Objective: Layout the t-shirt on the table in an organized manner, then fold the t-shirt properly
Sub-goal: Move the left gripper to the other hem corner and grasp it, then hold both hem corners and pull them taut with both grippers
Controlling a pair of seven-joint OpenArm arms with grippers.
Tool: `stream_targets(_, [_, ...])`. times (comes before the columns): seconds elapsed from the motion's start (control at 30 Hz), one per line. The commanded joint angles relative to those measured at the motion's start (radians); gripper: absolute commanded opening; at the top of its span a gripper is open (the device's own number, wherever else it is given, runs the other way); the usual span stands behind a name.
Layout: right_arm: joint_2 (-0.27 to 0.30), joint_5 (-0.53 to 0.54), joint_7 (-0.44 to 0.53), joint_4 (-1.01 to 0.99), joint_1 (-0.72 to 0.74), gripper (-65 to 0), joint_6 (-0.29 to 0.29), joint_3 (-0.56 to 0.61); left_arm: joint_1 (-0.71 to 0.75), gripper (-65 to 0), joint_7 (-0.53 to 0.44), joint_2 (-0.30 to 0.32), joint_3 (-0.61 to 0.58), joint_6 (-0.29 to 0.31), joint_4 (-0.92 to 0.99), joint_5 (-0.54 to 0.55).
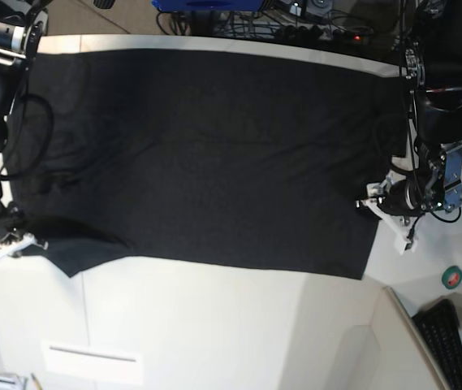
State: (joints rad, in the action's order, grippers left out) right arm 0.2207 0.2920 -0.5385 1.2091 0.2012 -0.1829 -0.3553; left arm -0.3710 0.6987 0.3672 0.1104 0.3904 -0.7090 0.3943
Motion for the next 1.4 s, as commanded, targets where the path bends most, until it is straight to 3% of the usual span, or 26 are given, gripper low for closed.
stream_targets(0.0, [0.016, 0.008, 0.027, 0.018, 0.025, -65.0, -0.007, -0.004, -0.016, -51.5, 0.006, 0.011, -0.030, -0.003, -0.008, -0.005])
stream_targets(0.07, [0.016, 0.008, 0.027, 0.018, 0.027, -65.0, -0.007, -0.004, -0.018, -65.0, 0.006, 0.014, -0.081, -0.005, -0.007, -0.004])
stream_targets(0.17, [0.016, 0.008, 0.027, 0.016, 0.025, -65.0, -0.007, -0.004, -0.021, -65.0, 0.006, 0.017, -0.067, -0.005, -0.010, 0.001])
stream_targets(0.3, [0.016, 0.008, 0.027, 0.016, 0.025, -65.0, -0.007, -0.004, -0.023, -65.0, 0.013, 0.020, 0.042, -0.005, -0.037, -0.001])
stream_targets(0.37, [0.016, 0.008, 0.027, 0.016, 0.024, -65.0, -0.007, -0.004, -0.010, -65.0, 0.074, 0.028, 0.073, -0.005, -0.111, -0.004])
stream_targets(0.47, [0.016, 0.008, 0.027, 0.016, 0.024, -65.0, -0.007, -0.004, 0.059, -65.0, 0.186, 0.036, 0.096, -0.005, -0.281, -0.004])
stream_targets(0.77, [0.016, 0.008, 0.025, 0.018, 0.024, -65.0, -0.007, -0.004, 0.292, -65.0, 0.355, 0.020, 0.229, -0.006, -0.619, 0.001])
stream_targets(1.17, [0.016, 0.008, 0.024, 0.016, 0.022, -65.0, -0.007, -0.004, 0.470, -65.0, 0.428, -0.006, 0.260, -0.006, -0.760, 0.002])
stream_targets(1.2, [0.016, 0.008, 0.024, 0.018, 0.020, -65.0, -0.007, -0.004, 0.478, -63.8, 0.436, -0.006, 0.260, -0.006, -0.772, 0.002])
stream_targets(1.3, [0.016, 0.008, 0.024, 0.022, 0.011, -65.0, -0.007, -0.004, 0.498, -34.7, 0.439, -0.006, 0.262, -0.006, -0.835, 0.002])
stream_targets(1.37, [0.016, 0.008, 0.024, 0.024, 0.011, -65.0, -0.007, -0.004, 0.495, -20.7, 0.439, -0.006, 0.262, -0.006, -0.871, -0.002])
